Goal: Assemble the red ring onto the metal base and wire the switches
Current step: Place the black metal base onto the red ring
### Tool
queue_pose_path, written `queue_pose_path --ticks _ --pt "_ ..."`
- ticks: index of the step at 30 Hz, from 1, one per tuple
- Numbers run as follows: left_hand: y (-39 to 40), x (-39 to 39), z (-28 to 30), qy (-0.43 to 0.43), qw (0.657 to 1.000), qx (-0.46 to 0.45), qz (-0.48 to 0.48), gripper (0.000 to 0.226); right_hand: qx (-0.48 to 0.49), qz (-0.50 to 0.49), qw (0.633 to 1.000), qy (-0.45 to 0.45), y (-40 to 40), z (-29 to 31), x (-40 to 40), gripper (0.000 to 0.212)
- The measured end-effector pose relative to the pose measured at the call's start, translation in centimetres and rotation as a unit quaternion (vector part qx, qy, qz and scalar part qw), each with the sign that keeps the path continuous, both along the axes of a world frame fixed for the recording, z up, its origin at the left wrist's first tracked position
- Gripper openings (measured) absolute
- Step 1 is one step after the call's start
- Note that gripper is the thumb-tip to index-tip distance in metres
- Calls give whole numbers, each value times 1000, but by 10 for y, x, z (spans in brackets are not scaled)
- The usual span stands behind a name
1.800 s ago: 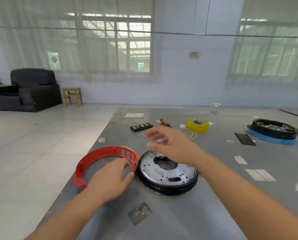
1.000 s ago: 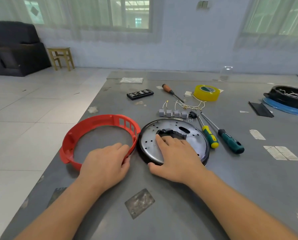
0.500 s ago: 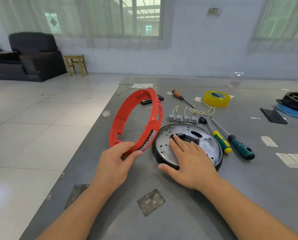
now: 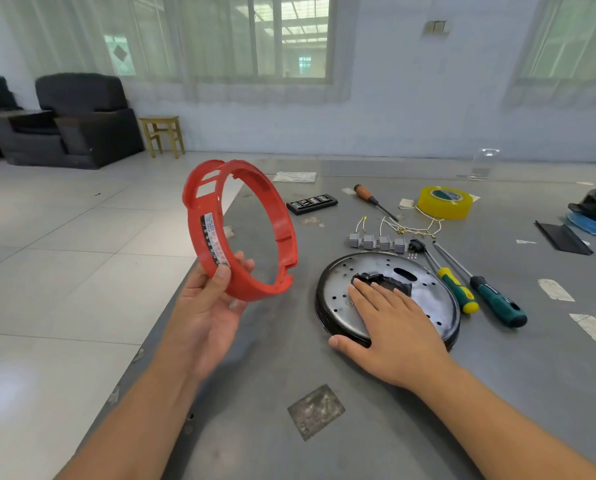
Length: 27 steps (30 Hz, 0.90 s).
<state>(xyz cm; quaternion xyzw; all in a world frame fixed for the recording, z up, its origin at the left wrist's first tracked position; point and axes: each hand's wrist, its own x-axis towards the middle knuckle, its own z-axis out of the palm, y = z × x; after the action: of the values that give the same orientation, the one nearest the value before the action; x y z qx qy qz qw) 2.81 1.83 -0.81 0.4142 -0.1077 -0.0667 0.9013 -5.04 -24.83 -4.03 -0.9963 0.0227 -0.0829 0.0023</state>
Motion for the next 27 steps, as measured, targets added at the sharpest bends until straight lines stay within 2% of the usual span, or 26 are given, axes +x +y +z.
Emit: queue_pose_path --ticks 4,6,7,8,11,15,17,19,21,24,27 --pt "2 1 1 -28 999 12 14 24 0 0 1000 -20 1 3 -2 101" --pt "1 -1 1 -81 993 83 36 25 6 5 998 -55 4 9 -3 97" --pt "1 -3 0 -118 981 146 50 24 19 11 997 -78 6 12 -3 95" --pt "2 -4 -2 -163 959 223 64 21 41 19 994 -102 7 14 -2 92" --pt "1 -6 -13 -299 853 419 88 13 79 20 990 -117 9 18 -1 91" --pt "-1 -1 -21 -394 722 562 82 12 19 -22 997 -72 7 13 -3 101" --pt "1 0 -24 -394 681 613 70 16 24 -31 997 -73 5 11 -3 104" --pt "2 1 -25 -382 664 641 53 22 51 -23 995 -88 4 11 -2 103" --pt "2 -1 -24 -375 659 651 46 20 62 3 993 -99 6 13 0 103" --pt "2 0 -20 -335 671 660 57 24 42 26 995 -91 14 13 3 103" --pt "7 7 -21 -279 668 686 78 28 38 -13 997 -64 13 12 2 110"
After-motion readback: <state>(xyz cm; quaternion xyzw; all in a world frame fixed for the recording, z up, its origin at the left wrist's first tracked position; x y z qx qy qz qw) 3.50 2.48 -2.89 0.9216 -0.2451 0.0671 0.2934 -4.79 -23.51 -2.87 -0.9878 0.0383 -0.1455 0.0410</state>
